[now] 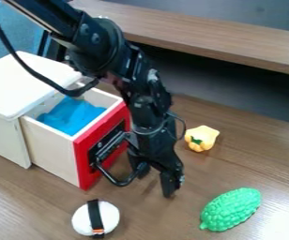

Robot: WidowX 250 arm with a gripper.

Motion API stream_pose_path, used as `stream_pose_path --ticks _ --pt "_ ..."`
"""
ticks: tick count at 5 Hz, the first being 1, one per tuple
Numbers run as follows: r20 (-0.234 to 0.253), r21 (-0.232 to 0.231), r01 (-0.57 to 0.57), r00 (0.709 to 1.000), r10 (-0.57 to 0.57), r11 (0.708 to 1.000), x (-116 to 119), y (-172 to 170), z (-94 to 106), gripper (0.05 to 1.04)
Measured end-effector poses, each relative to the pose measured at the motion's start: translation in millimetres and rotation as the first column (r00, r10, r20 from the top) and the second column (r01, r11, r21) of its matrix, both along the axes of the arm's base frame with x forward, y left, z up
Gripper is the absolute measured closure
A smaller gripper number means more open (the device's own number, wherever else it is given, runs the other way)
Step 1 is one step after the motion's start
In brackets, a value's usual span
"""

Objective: Open the drawer

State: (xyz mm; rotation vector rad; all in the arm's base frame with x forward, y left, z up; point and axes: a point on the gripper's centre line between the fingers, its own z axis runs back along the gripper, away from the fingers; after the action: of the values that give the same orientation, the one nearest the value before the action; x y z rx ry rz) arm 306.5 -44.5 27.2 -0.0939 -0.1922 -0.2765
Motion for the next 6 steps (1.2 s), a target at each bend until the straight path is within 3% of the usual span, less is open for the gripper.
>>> stream_pose_path --ticks 1,2,3,4,6 --pt "-0.008 0.018 -0.011 1.000 0.011 1.000 -5 3 2.9 0.084" --pt "0.015 0.023 -0.034 0.999 0.033 0.999 -5 5 12.8 0.084" --pt "0.011 0.034 -0.070 0.998 0.069 0.997 -9 13 26.3 0.084" --pt "0.039 0.043 -0.100 0.994 0.098 0.994 -10 20 46.8 0.084" --pt "0.084 -0.018 -0.097 0.992 0.098 0.995 -20 24 84.1 0.084"
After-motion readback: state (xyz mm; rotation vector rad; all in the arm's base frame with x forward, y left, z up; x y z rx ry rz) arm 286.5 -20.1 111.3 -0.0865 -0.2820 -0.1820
